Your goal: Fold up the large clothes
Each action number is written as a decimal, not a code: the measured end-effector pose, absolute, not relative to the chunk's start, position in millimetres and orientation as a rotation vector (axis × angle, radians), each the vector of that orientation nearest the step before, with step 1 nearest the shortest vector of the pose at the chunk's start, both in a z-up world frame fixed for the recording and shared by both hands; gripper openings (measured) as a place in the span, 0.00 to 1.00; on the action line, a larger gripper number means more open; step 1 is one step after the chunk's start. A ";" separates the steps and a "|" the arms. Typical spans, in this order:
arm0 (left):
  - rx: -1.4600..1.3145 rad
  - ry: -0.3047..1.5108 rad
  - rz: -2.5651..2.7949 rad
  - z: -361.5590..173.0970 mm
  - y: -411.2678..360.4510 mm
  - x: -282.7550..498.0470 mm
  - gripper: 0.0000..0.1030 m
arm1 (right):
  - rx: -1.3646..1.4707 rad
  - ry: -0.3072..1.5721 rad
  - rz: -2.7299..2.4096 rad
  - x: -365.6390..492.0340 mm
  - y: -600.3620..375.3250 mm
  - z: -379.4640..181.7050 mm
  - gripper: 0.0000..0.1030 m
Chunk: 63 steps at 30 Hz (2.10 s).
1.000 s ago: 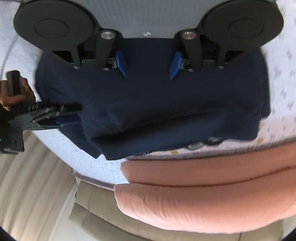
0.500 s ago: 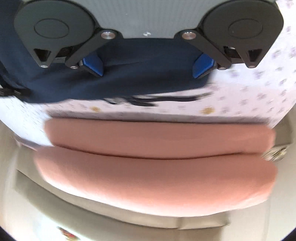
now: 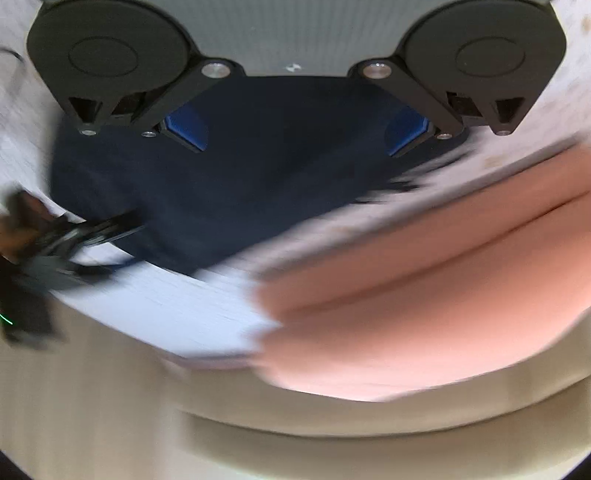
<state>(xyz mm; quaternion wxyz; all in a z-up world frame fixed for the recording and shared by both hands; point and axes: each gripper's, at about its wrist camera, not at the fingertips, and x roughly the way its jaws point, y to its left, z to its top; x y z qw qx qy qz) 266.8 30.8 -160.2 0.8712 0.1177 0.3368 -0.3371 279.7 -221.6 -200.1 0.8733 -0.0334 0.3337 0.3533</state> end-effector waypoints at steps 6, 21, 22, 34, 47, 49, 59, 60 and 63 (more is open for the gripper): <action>0.419 0.852 -0.870 -220.9 -6.3 235.2 1.00 | -0.190 0.807 0.837 254.1 -225.7 -238.4 1.00; 0.422 0.694 -0.856 -186.9 71.9 180.0 1.00 | -0.317 0.738 0.882 216.5 -246.4 -206.3 0.99; 0.419 0.655 -0.900 -180.3 66.0 173.9 1.00 | -0.347 0.735 0.915 211.9 -235.8 -205.6 0.99; 0.443 0.752 -0.685 -240.6 100.2 164.9 1.00 | -0.286 0.873 0.721 203.8 -272.4 -271.4 1.00; -0.211 0.915 -0.419 -216.9 206.5 210.3 1.00 | -0.427 0.929 0.615 206.7 -243.9 -227.5 1.00; -0.376 0.960 -0.398 -228.9 214.3 238.9 1.00 | -0.418 0.917 0.596 214.4 -232.1 -217.3 1.00; -0.676 1.063 -0.395 -255.0 209.0 332.1 0.23 | -0.401 0.933 0.534 227.5 -180.1 -203.2 1.00; -0.674 1.073 -0.374 -255.4 205.4 335.1 0.21 | -0.400 0.929 0.538 233.2 -179.9 -204.7 1.00; -0.631 1.049 -0.400 -236.8 202.7 337.9 0.20 | -0.377 0.915 0.554 234.6 -177.4 -193.5 1.00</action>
